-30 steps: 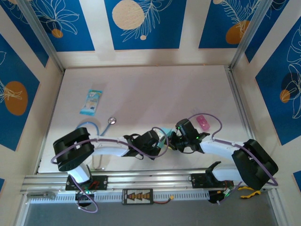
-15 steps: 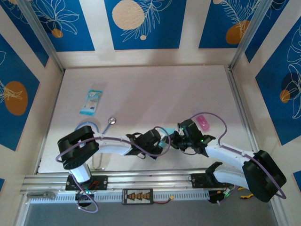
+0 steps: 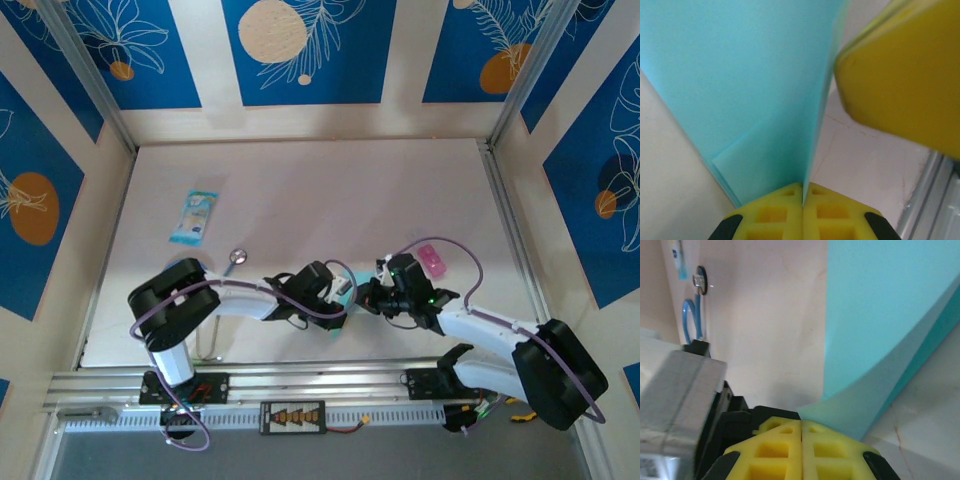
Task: Fold a paper plane with a square sheet of paper (pick it up from the middle)
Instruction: Perform the fifth fold on the wing at the bottom-center of the table.
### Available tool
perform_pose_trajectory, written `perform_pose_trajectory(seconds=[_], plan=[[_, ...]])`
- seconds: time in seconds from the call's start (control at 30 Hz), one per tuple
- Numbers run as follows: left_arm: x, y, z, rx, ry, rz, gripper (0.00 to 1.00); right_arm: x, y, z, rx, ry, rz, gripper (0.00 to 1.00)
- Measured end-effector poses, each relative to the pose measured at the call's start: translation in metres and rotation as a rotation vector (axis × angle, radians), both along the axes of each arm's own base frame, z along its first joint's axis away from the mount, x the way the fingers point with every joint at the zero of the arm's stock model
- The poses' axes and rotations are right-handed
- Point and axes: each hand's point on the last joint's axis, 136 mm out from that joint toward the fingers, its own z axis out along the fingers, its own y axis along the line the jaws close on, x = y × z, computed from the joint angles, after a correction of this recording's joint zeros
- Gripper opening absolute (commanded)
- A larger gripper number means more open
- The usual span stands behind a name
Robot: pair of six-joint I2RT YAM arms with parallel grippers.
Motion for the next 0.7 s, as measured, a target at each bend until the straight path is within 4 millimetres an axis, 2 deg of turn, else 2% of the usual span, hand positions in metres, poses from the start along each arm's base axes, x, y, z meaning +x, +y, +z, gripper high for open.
perform_pose_trajectory(seconds=[0.17,0.43,0.7], plan=[[0.001,0.001,0.001,-0.046,0.058,0.005,0.00,0.005,0.001,0.000,0.033,0.006,0.009,0.07],[0.003,-0.002,0.004,-0.090,0.118,0.011,0.00,0.002,0.004,-0.020,0.031,0.074,0.046,0.06],[0.007,-0.004,0.002,-0.126,0.174,0.029,0.00,0.014,0.004,-0.020,0.052,0.070,0.039,0.06]])
